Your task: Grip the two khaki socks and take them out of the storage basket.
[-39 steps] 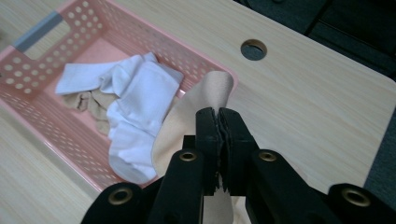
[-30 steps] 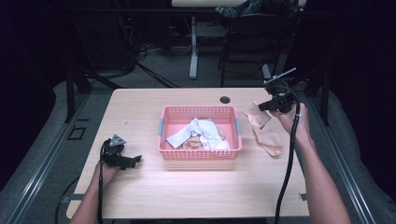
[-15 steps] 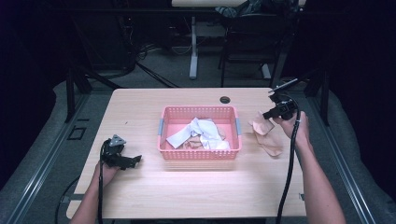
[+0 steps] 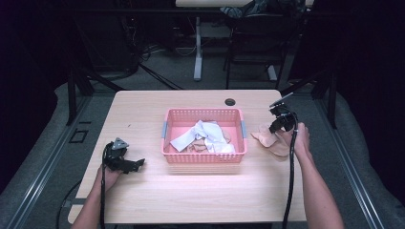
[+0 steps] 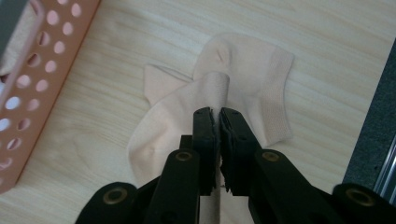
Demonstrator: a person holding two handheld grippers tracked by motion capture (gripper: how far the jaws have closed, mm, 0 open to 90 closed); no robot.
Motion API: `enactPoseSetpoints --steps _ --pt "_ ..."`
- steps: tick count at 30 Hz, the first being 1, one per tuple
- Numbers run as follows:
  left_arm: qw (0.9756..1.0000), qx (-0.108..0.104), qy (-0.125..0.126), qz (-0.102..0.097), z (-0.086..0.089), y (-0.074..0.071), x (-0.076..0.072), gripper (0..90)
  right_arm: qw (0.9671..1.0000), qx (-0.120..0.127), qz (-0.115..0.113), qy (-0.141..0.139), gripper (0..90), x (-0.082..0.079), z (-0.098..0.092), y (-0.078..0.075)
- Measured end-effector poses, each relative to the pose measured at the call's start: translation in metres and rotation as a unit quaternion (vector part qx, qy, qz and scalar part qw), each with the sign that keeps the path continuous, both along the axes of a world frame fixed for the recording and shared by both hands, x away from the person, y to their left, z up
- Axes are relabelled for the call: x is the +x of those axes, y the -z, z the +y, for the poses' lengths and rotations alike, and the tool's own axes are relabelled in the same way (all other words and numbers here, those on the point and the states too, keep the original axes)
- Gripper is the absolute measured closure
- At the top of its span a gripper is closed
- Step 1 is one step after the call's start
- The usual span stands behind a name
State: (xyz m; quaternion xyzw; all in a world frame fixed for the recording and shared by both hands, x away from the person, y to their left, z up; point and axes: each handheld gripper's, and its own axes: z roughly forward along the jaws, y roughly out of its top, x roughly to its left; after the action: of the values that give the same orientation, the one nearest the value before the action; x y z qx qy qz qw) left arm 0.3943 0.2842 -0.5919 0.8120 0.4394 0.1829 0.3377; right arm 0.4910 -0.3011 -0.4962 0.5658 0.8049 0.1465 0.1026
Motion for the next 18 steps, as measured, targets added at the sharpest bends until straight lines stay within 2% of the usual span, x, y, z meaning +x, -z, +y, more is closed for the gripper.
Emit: enactPoseSetpoints --steps 4,8,12,14,18 --pt "1.0000 -0.001 -0.001 0.000 0.000 0.000 0.000 0.0 0.9999 -0.003 0.008 0.008 81.8 0.000 -0.005 0.008" --pt "1.0000 -0.001 -0.001 0.000 0.000 0.000 0.000 0.0 0.9997 0.007 0.016 0.016 82.0 0.001 -0.010 0.015" --pt "1.0000 -0.001 -0.001 0.000 0.000 0.000 0.000 0.0 0.9996 0.005 0.017 0.020 80.1 0.001 -0.012 0.016" --pt "1.0000 -0.001 -0.001 0.000 0.000 0.000 0.000 0.0 0.9997 0.005 0.018 0.019 76.2 0.001 -0.012 0.015" --pt "1.0000 -0.001 -0.001 0.000 0.000 0.000 0.000 0.0 0.9997 0.012 0.001 0.022 69.8 -0.003 -0.013 0.008"
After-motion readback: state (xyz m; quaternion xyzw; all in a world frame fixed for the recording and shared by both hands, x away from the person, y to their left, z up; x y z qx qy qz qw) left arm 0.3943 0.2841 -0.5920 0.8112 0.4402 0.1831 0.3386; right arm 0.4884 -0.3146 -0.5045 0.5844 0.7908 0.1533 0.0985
